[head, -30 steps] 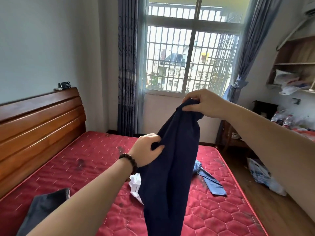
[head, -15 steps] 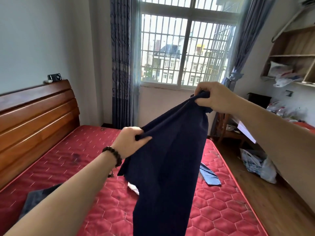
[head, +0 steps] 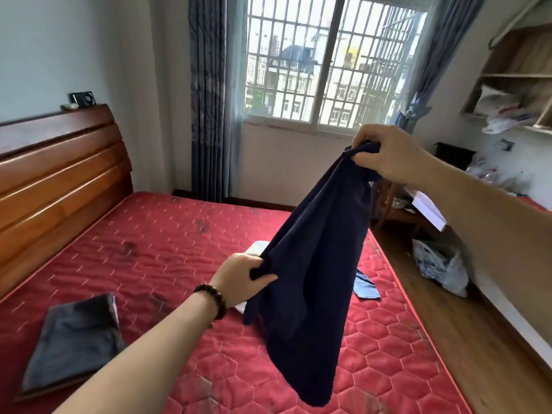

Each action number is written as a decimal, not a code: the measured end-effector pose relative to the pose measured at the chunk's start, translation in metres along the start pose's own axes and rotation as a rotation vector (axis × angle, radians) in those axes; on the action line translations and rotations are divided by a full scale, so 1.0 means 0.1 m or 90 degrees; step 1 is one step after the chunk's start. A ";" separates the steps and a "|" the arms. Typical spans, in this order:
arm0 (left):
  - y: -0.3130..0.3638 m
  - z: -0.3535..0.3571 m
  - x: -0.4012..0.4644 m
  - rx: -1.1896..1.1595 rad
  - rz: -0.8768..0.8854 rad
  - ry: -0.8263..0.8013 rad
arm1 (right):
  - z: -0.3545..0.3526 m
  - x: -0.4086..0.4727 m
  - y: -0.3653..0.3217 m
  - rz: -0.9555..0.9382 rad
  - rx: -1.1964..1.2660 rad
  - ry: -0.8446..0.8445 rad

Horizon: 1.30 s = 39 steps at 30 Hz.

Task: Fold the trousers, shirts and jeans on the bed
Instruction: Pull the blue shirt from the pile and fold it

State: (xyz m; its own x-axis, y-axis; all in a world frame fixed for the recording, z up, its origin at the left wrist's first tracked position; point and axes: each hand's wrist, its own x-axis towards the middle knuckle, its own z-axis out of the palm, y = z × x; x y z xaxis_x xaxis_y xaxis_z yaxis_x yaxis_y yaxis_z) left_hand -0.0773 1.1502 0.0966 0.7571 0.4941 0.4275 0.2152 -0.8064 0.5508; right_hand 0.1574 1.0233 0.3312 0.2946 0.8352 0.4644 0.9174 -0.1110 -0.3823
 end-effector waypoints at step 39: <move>0.67 -0.16 -1.13 -0.390 -0.232 -0.002 | -0.32 -2.78 1.18 0.183 0.290 -0.022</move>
State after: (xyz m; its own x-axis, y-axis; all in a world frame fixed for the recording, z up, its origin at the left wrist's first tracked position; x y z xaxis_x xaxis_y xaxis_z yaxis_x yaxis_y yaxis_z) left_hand -0.1586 1.0459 0.0966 0.7049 0.6958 0.1378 0.0706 -0.2621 0.9624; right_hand 0.1926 0.7609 0.1831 0.5005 0.8237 0.2665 0.5894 -0.0987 -0.8018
